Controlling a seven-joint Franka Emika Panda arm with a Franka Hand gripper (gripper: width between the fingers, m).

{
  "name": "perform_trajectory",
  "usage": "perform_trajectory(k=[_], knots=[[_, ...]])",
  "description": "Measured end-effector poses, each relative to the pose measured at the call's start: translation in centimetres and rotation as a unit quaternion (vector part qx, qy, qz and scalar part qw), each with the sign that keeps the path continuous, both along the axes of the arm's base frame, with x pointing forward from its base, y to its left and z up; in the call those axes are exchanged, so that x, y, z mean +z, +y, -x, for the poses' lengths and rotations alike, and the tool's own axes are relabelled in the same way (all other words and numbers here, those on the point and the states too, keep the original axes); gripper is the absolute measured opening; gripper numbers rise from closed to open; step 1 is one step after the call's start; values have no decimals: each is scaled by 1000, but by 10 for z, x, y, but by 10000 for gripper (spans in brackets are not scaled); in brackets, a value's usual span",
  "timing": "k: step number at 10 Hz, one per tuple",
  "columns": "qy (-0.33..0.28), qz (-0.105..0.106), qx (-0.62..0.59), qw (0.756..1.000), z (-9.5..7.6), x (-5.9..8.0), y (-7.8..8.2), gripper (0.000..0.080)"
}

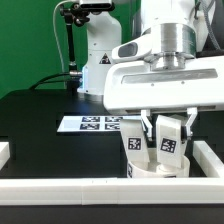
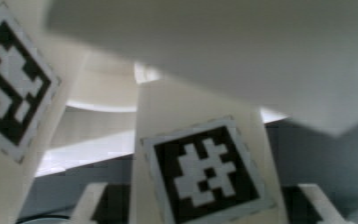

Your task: Assemble stool

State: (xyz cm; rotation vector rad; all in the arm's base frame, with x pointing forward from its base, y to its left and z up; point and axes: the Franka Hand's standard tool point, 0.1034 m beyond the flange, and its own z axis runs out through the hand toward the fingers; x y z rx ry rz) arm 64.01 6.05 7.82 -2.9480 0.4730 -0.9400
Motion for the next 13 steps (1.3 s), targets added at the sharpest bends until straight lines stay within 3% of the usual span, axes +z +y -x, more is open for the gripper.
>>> perform_trajectory(k=[3, 4, 5, 6, 9, 11, 13], knots=[[0, 0, 1, 1000, 0, 0, 0, 324], [0, 1, 1, 1000, 0, 0, 0, 509], [0, 3, 5, 1000, -2, 4, -2, 509], [-1, 5, 6, 1000, -3, 6, -4, 624], [6, 1, 6, 1000, -3, 10, -3, 644], [31, -14, 5, 999, -4, 24, 1, 649], [41, -12, 17, 999, -6, 34, -4, 649]])
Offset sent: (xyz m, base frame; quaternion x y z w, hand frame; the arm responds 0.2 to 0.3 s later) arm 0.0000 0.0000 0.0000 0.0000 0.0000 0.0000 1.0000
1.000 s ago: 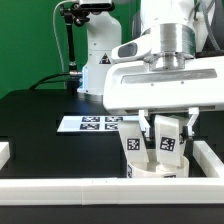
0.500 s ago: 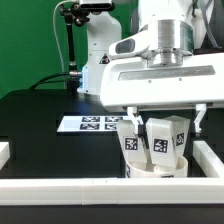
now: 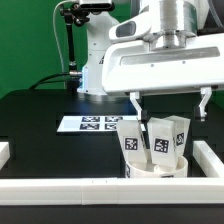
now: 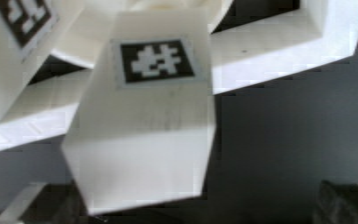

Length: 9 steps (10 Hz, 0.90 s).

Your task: Assemble stool

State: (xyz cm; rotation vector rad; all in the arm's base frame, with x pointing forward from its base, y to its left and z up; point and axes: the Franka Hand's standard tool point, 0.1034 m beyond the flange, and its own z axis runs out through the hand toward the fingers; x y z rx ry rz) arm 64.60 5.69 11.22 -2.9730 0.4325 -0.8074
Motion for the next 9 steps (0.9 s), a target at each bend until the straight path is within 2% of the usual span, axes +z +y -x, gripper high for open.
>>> perform_trajectory(k=[1, 7, 9], knots=[[0, 4, 7, 1000, -1, 4, -3, 649], [12, 1, 7, 1000, 1, 1, -3, 649], [21, 4, 12, 1000, 2, 0, -10, 649]])
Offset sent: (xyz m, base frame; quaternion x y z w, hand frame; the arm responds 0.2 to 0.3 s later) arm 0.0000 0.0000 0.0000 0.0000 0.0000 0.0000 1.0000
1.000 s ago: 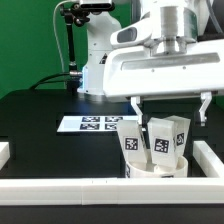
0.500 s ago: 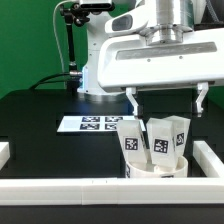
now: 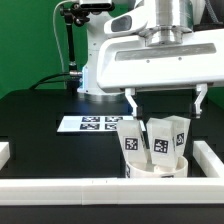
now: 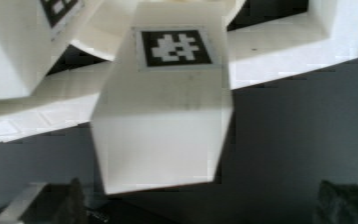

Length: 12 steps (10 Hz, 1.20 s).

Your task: Assemble stool

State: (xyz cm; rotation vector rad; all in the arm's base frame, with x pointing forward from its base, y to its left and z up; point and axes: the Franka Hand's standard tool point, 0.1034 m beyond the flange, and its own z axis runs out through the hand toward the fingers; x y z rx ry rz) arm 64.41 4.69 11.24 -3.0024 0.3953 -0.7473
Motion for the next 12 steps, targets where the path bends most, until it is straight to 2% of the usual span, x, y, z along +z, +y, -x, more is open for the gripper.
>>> perform_trajectory(k=[2, 4, 6, 9, 10, 11, 12], knots=[[88, -26, -2, 996, 4, 1, -3, 649], [145, -44, -4, 988, 5, 5, -5, 649], [207, -62, -4, 976, 14, 4, -6, 649], [198, -56, 2, 979, 12, 0, -7, 649], [193, -41, 38, 980, 11, 0, -8, 649], [180, -14, 102, 978, 9, -1, -6, 649], [178, 2, 154, 972, 11, -3, -3, 649]])
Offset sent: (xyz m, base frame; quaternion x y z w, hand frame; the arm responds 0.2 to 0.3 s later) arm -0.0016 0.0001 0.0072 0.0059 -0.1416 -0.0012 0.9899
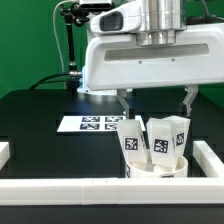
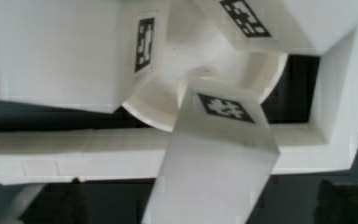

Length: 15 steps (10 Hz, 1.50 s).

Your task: Assemble stool

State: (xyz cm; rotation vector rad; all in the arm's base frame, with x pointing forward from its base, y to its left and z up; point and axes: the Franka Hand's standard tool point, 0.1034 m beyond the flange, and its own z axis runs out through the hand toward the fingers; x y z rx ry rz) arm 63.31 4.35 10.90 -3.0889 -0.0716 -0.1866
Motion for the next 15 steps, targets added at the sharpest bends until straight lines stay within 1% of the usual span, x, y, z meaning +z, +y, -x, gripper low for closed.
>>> perform_trajectory(k=[3, 6, 7, 8, 9, 10, 11, 12, 13, 15], knots=[[-2, 23, 113, 993, 0, 0, -6, 649], [-2, 48, 208, 977, 0, 0, -12, 649], [-2, 64, 264, 962, 0, 0, -11, 649], [-2, 76, 311, 947, -1, 0, -7, 649], [4, 90, 388, 917, 0, 0, -3, 649], [10, 100, 456, 884, 1, 0, 4, 649], [17, 102, 483, 870, 2, -1, 8, 649], [17, 107, 512, 852, 1, -1, 5, 649], [20, 112, 533, 838, 1, -1, 2, 649], [22, 113, 533, 838, 2, -2, 1, 649]])
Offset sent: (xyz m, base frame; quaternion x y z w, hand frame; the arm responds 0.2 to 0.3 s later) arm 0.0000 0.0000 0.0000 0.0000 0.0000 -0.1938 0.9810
